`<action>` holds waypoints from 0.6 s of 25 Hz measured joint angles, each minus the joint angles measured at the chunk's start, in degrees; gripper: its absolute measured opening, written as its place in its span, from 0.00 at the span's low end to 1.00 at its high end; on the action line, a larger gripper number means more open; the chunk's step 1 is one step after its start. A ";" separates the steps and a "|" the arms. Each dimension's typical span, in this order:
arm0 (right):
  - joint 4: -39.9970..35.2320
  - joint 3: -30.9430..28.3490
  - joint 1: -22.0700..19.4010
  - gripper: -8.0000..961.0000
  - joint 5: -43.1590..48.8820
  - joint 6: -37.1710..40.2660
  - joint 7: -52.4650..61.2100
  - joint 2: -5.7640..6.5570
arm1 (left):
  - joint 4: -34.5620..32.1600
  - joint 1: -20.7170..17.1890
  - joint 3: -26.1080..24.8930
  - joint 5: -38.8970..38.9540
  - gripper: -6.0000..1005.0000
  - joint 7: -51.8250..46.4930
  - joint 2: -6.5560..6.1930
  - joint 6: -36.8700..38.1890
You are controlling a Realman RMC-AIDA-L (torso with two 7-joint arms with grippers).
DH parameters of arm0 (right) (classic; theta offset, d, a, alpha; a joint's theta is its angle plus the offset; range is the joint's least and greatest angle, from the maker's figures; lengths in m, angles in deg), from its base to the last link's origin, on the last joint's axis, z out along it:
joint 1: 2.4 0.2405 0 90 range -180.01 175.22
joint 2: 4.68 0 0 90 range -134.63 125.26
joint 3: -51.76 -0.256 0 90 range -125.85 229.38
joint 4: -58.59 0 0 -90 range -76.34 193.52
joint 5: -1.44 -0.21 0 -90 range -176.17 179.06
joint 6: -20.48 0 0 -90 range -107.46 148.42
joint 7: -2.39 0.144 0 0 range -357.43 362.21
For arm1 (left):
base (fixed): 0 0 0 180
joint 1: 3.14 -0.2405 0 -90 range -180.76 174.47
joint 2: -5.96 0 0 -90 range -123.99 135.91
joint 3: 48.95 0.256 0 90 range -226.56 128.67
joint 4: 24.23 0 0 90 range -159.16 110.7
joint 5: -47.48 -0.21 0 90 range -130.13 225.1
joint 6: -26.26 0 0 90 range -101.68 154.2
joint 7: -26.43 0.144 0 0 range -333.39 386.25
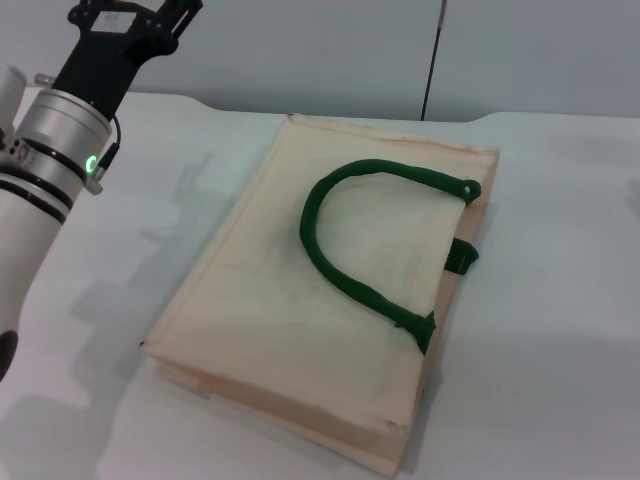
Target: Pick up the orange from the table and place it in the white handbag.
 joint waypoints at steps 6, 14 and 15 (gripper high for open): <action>0.00 0.00 -0.09 0.93 0.00 -0.02 0.03 0.00 | 0.00 0.07 0.00 0.00 0.86 0.00 0.00 0.00; 0.00 0.00 -0.09 0.93 0.00 -0.02 0.03 0.00 | 0.00 0.07 0.00 0.00 0.86 0.09 0.07 -0.07; 0.00 0.00 -0.09 0.93 0.00 -0.01 0.03 0.00 | 0.00 0.07 0.00 0.00 0.86 0.08 0.08 -0.08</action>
